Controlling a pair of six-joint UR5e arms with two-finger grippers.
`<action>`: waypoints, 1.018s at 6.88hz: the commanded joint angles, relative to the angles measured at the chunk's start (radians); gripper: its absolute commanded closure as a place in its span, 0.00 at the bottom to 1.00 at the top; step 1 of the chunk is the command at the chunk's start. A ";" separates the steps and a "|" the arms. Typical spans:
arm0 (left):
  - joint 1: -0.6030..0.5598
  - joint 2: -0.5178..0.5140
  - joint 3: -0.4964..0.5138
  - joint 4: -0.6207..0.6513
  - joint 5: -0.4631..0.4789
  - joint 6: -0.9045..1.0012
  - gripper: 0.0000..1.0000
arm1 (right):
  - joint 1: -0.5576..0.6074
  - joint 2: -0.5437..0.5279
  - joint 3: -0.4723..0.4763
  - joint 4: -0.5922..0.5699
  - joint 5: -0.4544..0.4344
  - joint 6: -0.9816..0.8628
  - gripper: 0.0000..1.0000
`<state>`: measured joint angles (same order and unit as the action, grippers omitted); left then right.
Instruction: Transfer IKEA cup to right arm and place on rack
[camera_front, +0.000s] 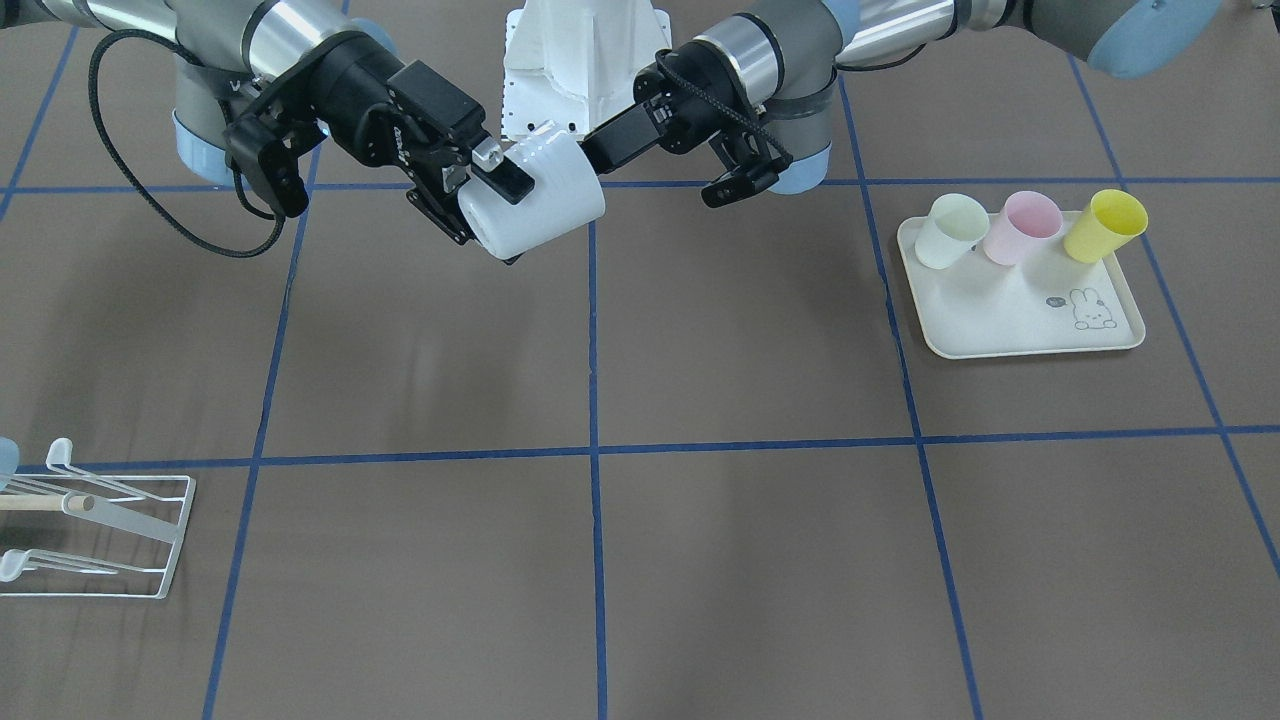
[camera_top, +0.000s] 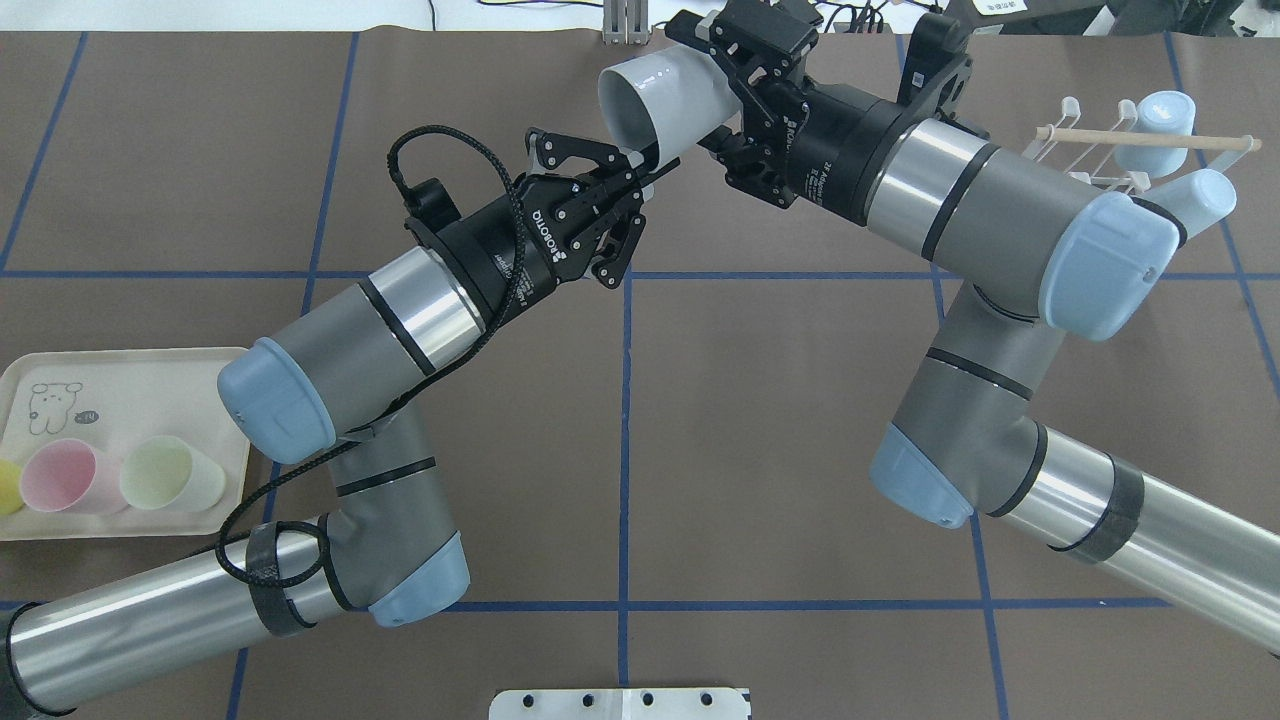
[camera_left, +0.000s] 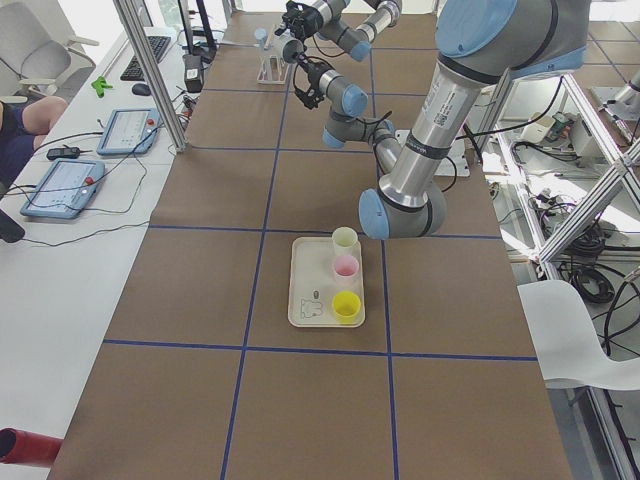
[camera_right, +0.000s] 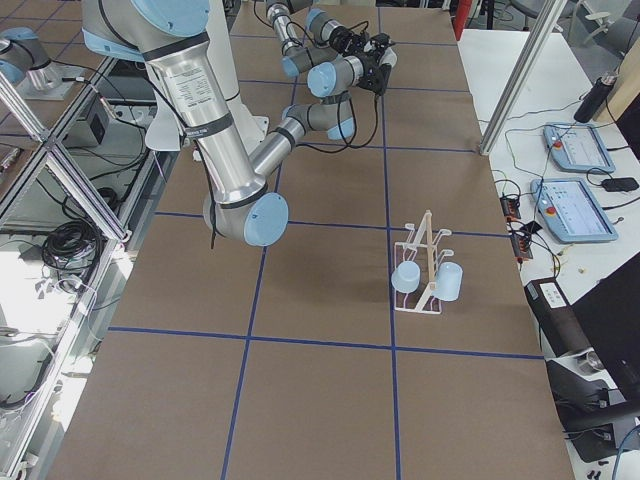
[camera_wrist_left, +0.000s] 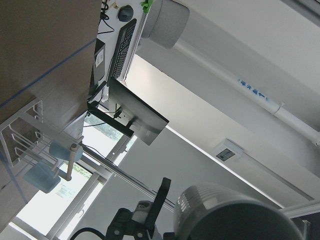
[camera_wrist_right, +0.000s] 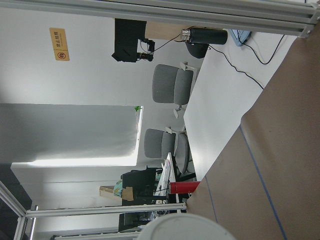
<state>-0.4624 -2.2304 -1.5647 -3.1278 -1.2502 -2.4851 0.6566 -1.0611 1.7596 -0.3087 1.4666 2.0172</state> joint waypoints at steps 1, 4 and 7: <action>0.001 0.000 0.000 0.000 0.000 0.000 1.00 | 0.000 0.001 0.000 0.000 0.000 0.000 0.06; 0.005 0.000 0.000 -0.002 0.000 0.002 1.00 | 0.000 0.001 0.000 -0.001 0.000 0.005 0.25; 0.005 -0.006 -0.009 -0.002 -0.008 0.095 0.00 | 0.000 0.006 -0.002 -0.003 0.003 0.005 1.00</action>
<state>-0.4569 -2.2326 -1.5688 -3.1305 -1.2565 -2.4255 0.6565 -1.0555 1.7587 -0.3109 1.4686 2.0236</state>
